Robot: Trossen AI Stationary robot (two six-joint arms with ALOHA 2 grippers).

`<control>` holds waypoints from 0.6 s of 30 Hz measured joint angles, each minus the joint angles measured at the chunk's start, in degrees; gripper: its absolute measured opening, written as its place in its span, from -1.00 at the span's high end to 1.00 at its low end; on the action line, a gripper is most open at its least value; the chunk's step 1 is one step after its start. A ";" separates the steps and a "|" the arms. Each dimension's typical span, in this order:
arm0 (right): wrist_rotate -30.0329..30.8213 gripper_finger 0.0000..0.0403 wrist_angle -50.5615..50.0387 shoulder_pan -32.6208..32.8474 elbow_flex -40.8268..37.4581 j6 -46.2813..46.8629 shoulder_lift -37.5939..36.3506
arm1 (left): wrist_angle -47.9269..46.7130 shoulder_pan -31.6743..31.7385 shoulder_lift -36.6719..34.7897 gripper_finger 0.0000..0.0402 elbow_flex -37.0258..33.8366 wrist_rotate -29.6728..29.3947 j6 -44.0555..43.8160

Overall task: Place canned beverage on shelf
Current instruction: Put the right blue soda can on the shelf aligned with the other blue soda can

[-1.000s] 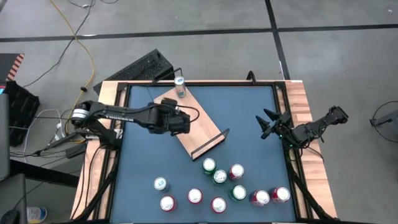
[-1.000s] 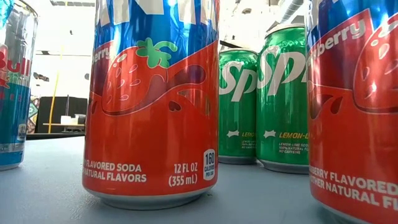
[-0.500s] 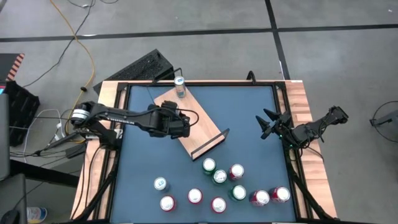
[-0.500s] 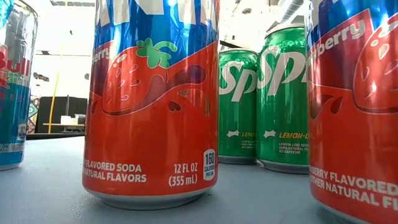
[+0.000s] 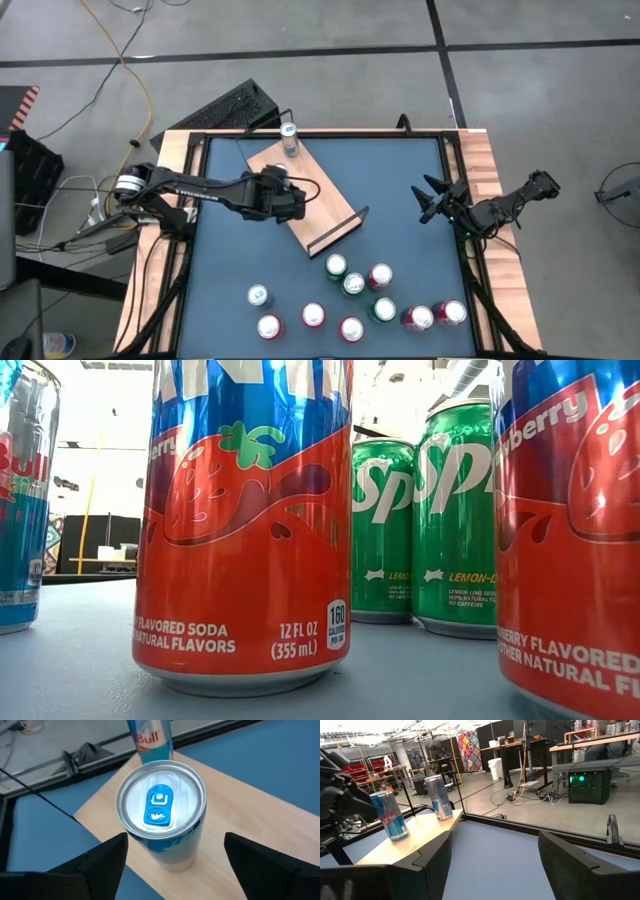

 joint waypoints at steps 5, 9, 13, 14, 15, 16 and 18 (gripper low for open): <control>0.02 -0.40 0.00 0.00 0.00 0.01 0.00 | 0.79 0.36 0.00 -0.25 -1.64 1.49 -0.02; 0.02 -0.40 0.00 0.00 0.01 0.02 0.00 | 0.94 0.46 0.00 0.05 -1.64 1.07 1.29; 0.02 -0.40 0.00 0.00 0.00 0.02 0.00 | 0.92 0.43 0.00 0.33 -1.64 1.05 1.32; 0.02 -0.40 0.00 0.00 0.01 0.02 0.00 | 0.91 0.42 0.00 0.39 -1.64 1.06 1.63; 0.02 -0.40 0.00 0.00 -0.01 0.02 0.00 | 0.90 0.41 0.00 0.44 -1.64 1.07 2.38; 0.02 -0.40 0.00 0.00 -0.01 0.02 0.00 | 0.80 0.23 0.00 0.49 -1.64 1.12 2.89; 0.02 -0.40 0.00 0.00 0.01 0.04 0.00 | 0.39 -0.23 0.00 0.56 -1.64 1.08 2.90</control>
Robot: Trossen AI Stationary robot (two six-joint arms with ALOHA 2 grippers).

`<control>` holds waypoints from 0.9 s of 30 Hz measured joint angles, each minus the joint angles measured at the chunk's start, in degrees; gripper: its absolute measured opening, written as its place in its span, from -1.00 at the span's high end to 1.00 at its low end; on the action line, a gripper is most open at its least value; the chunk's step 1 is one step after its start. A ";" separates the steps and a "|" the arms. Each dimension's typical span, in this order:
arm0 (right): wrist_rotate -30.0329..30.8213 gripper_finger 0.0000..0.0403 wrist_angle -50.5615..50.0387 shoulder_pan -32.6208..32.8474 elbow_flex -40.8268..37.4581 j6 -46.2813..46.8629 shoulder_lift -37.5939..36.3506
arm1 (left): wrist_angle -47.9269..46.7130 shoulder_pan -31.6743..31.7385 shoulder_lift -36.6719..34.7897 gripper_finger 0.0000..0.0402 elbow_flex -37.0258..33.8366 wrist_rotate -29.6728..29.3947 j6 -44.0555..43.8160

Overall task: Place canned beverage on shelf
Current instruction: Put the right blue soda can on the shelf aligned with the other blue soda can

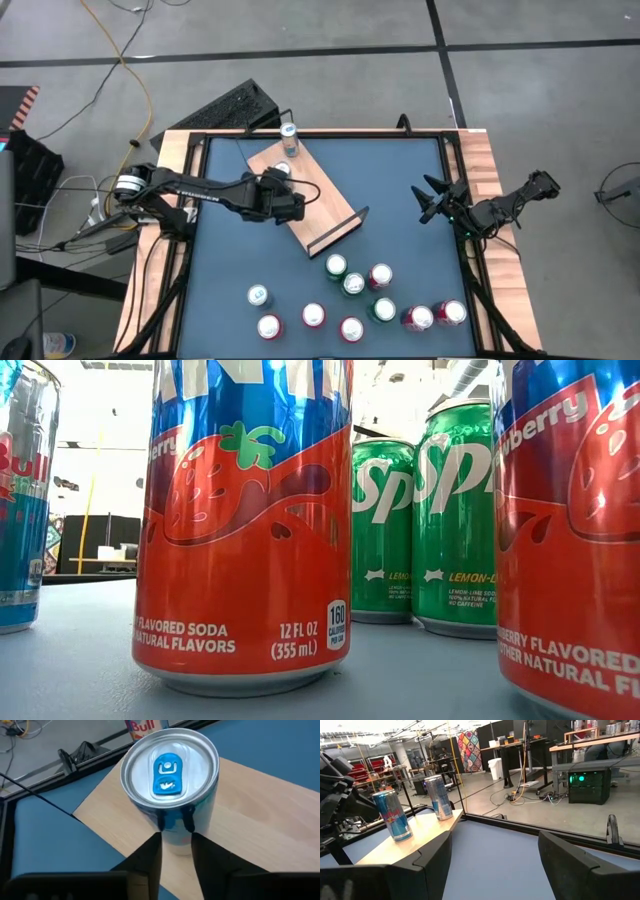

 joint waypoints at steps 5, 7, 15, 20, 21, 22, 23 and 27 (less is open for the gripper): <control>0.00 -0.40 0.00 0.04 -0.02 0.01 -0.01 | -0.35 -2.49 -2.72 0.54 0.12 1.67 -0.06; 0.00 -0.40 0.00 0.04 -0.01 0.00 0.00 | -0.33 -3.59 -4.60 0.45 0.15 2.11 -0.04; -0.02 -0.40 0.00 0.04 -0.01 0.00 -0.01 | 0.59 -5.62 -11.81 -0.17 0.24 -2.42 3.28; -0.02 -0.40 0.00 0.02 0.00 -0.02 0.00 | 2.26 -3.06 -12.10 -0.62 0.24 -2.90 7.35; -0.02 -0.40 0.00 0.02 0.00 -0.02 -0.01 | 2.71 -2.40 -11.75 -0.68 0.24 -2.90 9.62; -0.02 -0.40 0.00 0.02 0.00 -0.02 -0.02 | 3.82 -1.85 -11.20 -0.74 0.24 -3.08 12.41; -0.02 -0.40 0.00 0.02 -0.01 -0.02 0.00 | 5.28 -1.33 -10.74 -0.78 0.24 -3.13 15.19; -0.04 -0.40 0.00 0.02 -0.01 0.01 0.00 | 12.22 0.12 -9.29 -0.84 0.24 -4.47 24.28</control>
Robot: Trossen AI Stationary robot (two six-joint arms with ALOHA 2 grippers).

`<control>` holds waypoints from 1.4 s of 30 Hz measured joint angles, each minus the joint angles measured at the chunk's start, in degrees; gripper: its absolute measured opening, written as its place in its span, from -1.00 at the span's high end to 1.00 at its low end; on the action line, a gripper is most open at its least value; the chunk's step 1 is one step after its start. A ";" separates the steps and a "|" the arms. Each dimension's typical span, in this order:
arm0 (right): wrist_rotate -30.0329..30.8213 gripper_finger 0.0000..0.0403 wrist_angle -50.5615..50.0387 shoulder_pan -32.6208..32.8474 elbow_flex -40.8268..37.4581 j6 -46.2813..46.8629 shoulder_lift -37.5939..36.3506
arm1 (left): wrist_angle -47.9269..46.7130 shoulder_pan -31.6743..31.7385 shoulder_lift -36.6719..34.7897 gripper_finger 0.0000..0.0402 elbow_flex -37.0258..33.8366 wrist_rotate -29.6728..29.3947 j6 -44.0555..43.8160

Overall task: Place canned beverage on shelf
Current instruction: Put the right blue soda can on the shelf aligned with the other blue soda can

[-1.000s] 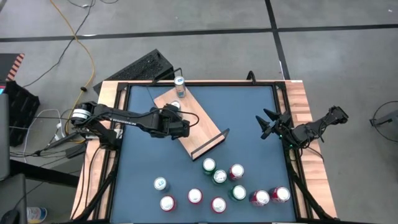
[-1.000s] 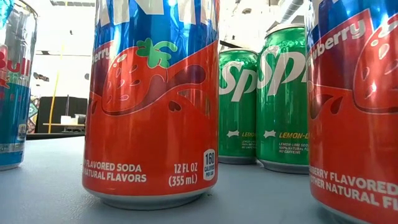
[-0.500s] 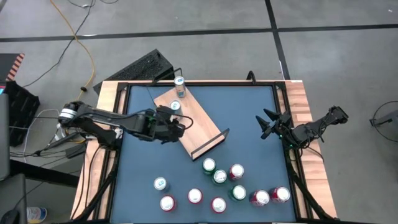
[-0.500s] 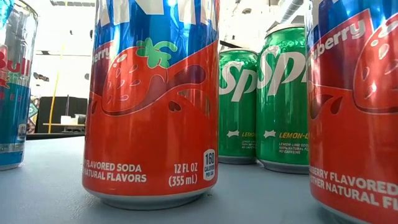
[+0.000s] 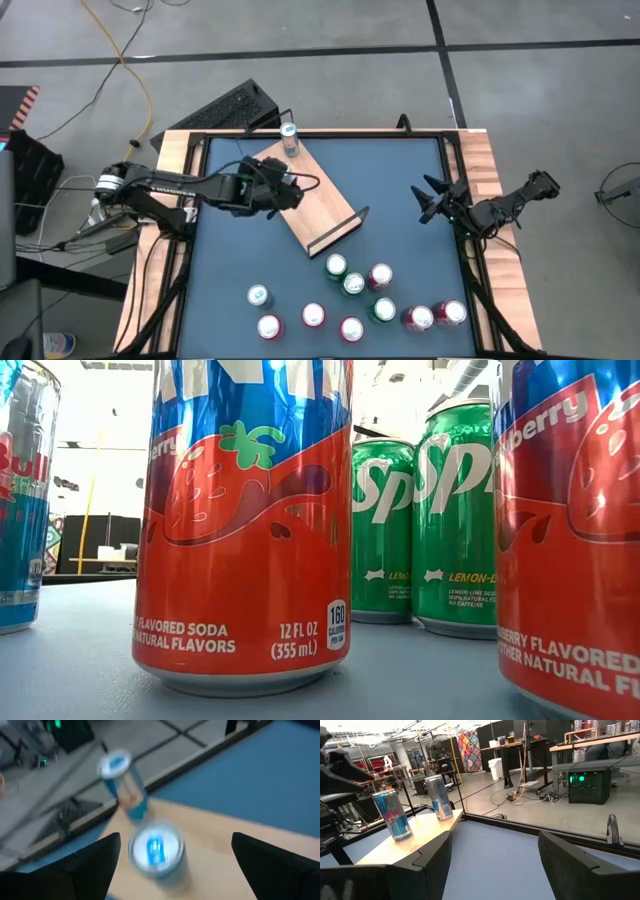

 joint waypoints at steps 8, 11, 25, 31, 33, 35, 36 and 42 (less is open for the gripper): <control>0.00 -0.40 0.00 0.00 0.01 0.13 -0.02 | 24.70 -0.52 -2.36 -0.85 -11.67 -3.02 7.90; -0.01 -0.40 0.00 0.00 0.01 0.44 -0.01 | 35.71 -1.38 -3.14 -0.85 -18.17 -2.59 11.04; -0.02 -0.40 0.02 0.00 0.00 0.57 -0.02 | 41.65 -1.14 -4.37 -0.85 -21.51 -8.80 16.56; -0.02 -0.40 0.02 -0.02 0.00 0.57 -0.02 | 37.68 0.76 -3.76 -0.85 -21.55 -9.15 14.05; -0.02 -0.40 0.02 0.00 0.00 0.57 -0.02 | 37.41 1.34 -3.76 -0.85 -21.53 -9.45 14.09; 0.00 -0.40 0.01 -0.01 0.00 0.55 -0.02 | 37.39 1.70 -3.76 -0.85 -21.53 -9.50 13.26; 0.02 -0.40 0.00 0.00 0.00 0.55 -0.02 | 37.38 1.94 -3.76 -0.85 -21.54 -9.24 12.63; 0.04 -0.40 0.00 0.00 0.01 0.55 -0.02 | 47.75 2.14 -2.59 -0.85 -26.90 -6.14 12.04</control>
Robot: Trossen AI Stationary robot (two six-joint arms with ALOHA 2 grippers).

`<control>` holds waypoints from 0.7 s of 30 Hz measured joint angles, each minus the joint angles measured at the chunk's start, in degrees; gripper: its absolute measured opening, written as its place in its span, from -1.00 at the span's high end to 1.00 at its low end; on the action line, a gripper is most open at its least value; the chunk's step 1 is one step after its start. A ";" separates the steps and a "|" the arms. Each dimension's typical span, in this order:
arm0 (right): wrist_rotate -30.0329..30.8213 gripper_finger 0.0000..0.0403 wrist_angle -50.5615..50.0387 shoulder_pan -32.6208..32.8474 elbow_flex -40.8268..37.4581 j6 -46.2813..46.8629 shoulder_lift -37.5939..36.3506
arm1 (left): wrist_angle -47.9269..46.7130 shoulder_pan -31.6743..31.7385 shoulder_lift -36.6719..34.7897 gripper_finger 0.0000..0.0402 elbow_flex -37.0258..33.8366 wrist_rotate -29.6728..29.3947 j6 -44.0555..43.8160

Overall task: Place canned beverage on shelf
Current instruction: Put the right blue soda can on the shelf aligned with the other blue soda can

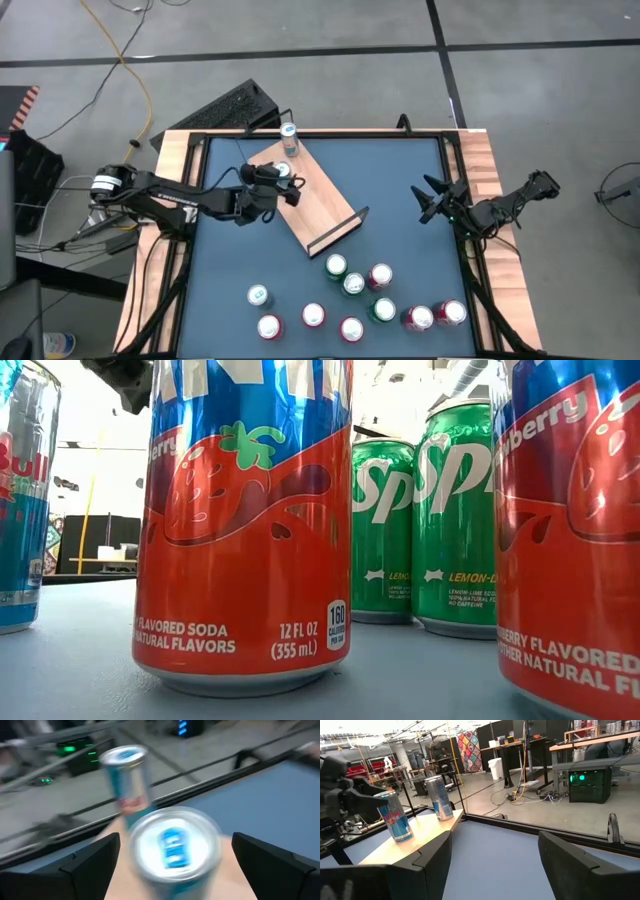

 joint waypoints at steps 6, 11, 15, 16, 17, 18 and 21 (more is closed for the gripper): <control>0.02 -0.40 0.02 -0.01 0.00 0.35 0.00 | 4.69 0.02 -0.28 -0.85 -1.95 0.76 2.63; 0.03 -0.40 0.01 -0.02 -0.01 1.78 0.00 | 4.55 0.94 -0.28 -0.77 -1.93 2.82 2.42; 0.04 -0.40 0.00 -0.02 -0.01 2.83 0.00 | 4.50 1.73 -0.28 -0.54 -1.91 3.56 2.42; 0.04 -0.40 0.00 -0.02 -0.01 2.85 0.00 | 4.41 1.73 -0.28 -0.46 -1.91 3.58 2.42; 0.04 -0.40 0.00 -0.02 0.00 2.86 0.00 | 4.25 1.73 -0.28 -0.38 -1.91 3.58 2.42; 0.04 -0.40 0.00 -0.02 -0.01 2.85 0.00 | 4.00 1.73 -0.28 -0.30 -1.92 3.59 2.41; 0.04 -0.40 0.00 -0.02 0.01 2.86 0.02 | 3.65 1.73 -0.30 -0.10 -1.90 4.74 2.87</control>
